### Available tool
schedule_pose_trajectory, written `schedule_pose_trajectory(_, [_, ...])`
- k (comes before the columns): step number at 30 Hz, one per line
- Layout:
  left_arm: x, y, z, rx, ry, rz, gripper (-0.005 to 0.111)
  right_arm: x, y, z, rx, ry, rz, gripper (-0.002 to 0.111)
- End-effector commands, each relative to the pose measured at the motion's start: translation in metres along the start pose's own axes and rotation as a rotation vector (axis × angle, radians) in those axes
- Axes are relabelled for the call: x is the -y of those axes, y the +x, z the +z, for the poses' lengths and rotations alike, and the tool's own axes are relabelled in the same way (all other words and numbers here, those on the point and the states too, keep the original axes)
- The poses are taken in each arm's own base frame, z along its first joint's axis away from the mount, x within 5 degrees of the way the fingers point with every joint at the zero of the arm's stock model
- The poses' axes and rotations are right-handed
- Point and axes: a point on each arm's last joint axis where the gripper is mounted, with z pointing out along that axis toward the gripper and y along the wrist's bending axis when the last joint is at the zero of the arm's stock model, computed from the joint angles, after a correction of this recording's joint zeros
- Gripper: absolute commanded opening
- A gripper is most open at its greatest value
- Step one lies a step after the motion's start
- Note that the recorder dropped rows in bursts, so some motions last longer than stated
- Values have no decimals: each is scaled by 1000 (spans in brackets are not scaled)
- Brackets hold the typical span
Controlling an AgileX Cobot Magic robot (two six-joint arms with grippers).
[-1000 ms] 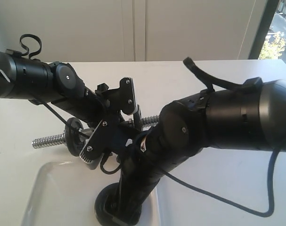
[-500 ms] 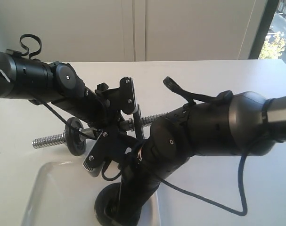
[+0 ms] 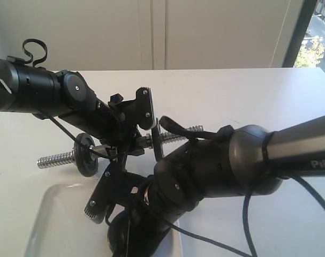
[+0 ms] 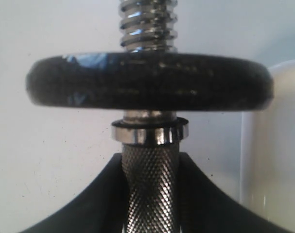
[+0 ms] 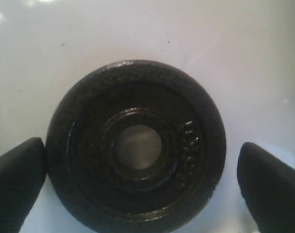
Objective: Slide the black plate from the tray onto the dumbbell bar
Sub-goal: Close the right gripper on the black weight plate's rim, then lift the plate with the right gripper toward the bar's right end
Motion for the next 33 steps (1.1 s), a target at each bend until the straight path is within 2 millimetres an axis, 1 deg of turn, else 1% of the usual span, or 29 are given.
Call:
schedule_pose_trajectory(1, [-15, -14, -20, 68, -121, -43, 0, 0, 1, 6, -12, 10, -1, 100])
schedule_pose_trajectory(8, [-15, -14, -20, 68, -121, -43, 0, -1, 6, 17, -56, -5, 24, 100])
schedule_pose_trajectory(11, [-15, -14, -20, 68, -121, -43, 0, -2, 11, 23, -96, -20, 39, 94])
schedule_pose_trajectory(14, [-15, -14, -20, 68, -121, -43, 0, -4, 15, 25, -138, -36, 66, 80])
schedule_pose_trajectory(23, [-15, -14, -20, 68, -121, -43, 0, -6, 20, 24, -190, -52, 104, 25])
schedule_pose_trajectory(27, [-15, -14, -20, 68, -121, -43, 0, -6, 19, 17, -196, -54, 125, 3])
schedule_pose_trajectory(28, [-15, -14, -20, 68, -121, -43, 0, -6, 17, 13, -184, -50, 124, 0])
schedule_pose_trajectory(30, [-15, -14, -20, 68, -121, -43, 0, -3, 14, 6, -159, -40, 124, 0])
schedule_pose_trajectory(33, [-15, -14, -20, 68, -121, -43, 0, 3, 10, -11, -106, -20, 139, 0])
